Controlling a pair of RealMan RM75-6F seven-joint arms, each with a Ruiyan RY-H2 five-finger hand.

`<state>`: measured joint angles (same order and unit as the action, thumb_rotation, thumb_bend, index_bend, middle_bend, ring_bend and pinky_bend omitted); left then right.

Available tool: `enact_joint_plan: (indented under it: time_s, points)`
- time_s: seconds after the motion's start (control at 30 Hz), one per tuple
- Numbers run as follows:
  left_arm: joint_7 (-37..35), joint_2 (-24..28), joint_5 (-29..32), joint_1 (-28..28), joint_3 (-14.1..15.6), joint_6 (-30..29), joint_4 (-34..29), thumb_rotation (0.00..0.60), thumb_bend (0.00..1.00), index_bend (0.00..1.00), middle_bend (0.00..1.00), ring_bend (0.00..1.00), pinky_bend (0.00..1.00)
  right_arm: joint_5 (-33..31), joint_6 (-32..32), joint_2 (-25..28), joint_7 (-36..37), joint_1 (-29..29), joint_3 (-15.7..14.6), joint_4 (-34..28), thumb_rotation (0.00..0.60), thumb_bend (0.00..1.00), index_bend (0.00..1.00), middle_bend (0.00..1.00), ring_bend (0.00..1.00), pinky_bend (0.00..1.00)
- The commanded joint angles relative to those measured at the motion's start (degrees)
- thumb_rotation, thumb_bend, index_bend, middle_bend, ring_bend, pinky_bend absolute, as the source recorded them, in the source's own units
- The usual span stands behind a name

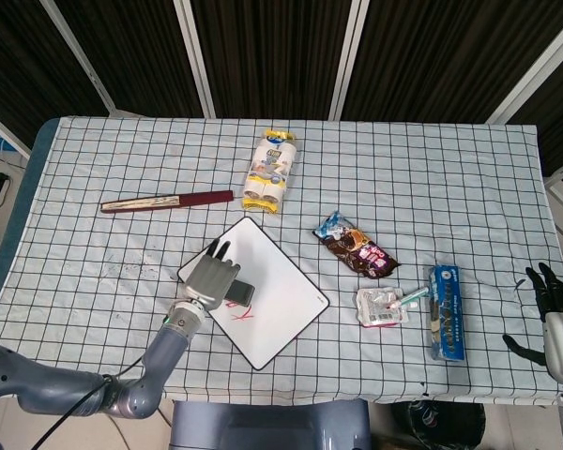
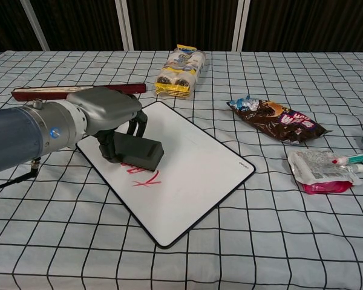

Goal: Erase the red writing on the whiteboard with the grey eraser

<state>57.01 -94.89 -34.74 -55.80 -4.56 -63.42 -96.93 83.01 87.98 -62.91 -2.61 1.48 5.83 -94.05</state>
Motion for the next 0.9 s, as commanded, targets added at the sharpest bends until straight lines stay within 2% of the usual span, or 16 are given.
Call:
enact_joint_plan:
  time_s: [0.03,0.5,0.9]
  points:
    - [0.39,-0.05,-0.96,-0.12,0.82,-0.43,-1.43,0.600,0.34,0.42,0.43,0.00,0.03,0.02,0.00,-0.01,0.01,0.01,0.00,0.02,0.600,0.11,0.01,0.04,0.14,0.19]
    - [0.13,1.46,-7.50,0.20,6.25,1.41,-6.61,0.600,0.34,0.42,0.43,0.00,0.02,0.13,0.12,-0.10,-0.08,0.00,0.00,0.05,0.600,0.11,0.01,0.04,0.14,0.19]
    - [-2.00,3.25,-10.31,-0.81,7.06,5.50,-5.27,0.600,0.34,0.42,0.43,0.00,0.01,0.16,0.06,-0.15,-0.10,0.02,-0.02,0.05,0.600,0.11,0.01,0.04,0.14,0.19]
